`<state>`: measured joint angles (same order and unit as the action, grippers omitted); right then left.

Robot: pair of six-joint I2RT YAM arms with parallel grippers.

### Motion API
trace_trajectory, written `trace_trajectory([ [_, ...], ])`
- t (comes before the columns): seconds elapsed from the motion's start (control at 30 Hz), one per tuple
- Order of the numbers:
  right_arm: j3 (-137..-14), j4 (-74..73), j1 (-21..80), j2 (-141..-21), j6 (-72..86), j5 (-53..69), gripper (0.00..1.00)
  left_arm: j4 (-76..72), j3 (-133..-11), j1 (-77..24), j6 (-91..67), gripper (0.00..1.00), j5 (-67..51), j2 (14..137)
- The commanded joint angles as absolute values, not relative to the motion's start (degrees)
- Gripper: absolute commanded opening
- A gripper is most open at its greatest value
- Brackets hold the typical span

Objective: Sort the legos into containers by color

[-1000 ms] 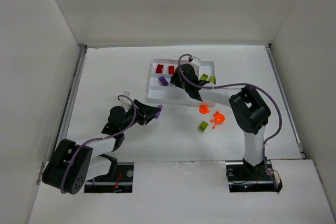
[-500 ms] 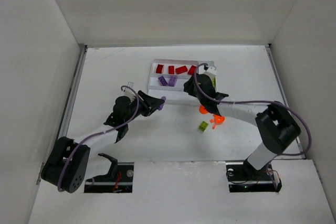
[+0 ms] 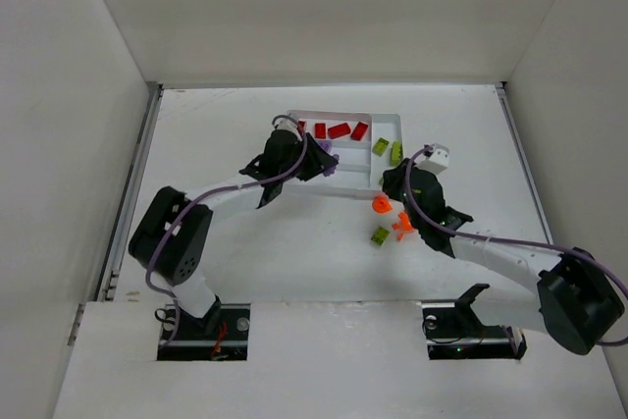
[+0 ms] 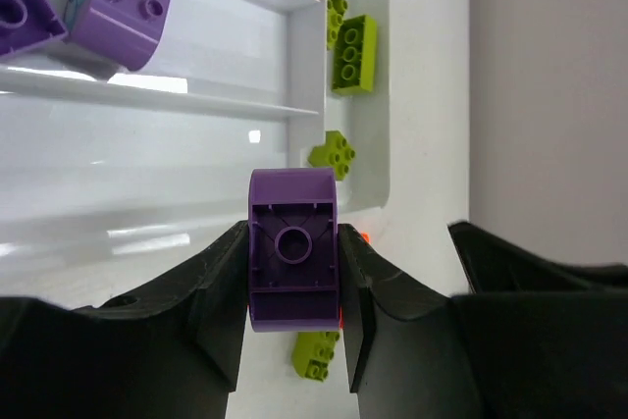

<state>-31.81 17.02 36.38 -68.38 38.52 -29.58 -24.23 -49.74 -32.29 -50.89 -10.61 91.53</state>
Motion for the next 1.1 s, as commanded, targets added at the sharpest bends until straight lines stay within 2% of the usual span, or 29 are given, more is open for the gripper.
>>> trace_trajectory([
  [0.0, -30.85, 20.22, 36.52, -65.93, 37.44, -30.5, 0.32, -18.73, -59.04, -31.95, -46.84, 0.14, -14.48, 97.1],
  [0.17, -29.01, 20.13, 35.82, -61.53, 37.62, -29.89, 0.33, -13.55, -70.38, -31.24, -47.29, 0.14, -21.7, 106.6],
  [0.37, -28.04, 20.04, 35.29, -58.89, 38.06, -29.18, 0.34, -6.34, -79.62, -30.98, -44.66, 0.14, -19.78, 113.99],
  [0.6, -28.12, 20.74, 35.46, -59.41, 38.32, -28.22, 0.35, -5.27, -84.28, -31.51, -43.33, 0.17, -18.11, 117.42],
  [0.7, -28.21, 21.0, 35.55, -60.2, 38.32, -28.56, 0.37, -5.1, -86.22, -31.07, -43.33, 0.22, -17.84, 119.18],
  [0.83, -28.57, 21.0, 35.64, -60.91, 38.15, -28.82, 0.4, -3.87, -87.63, -30.28, -42.98, 0.36, -18.11, 120.23],
  [1.07, -28.48, 22.32, 35.64, -62.92, 38.58, -29.27, 0.48, -4.13, -83.59, -30.8, -40.17, 0.5, -16.88, 113.13],
])
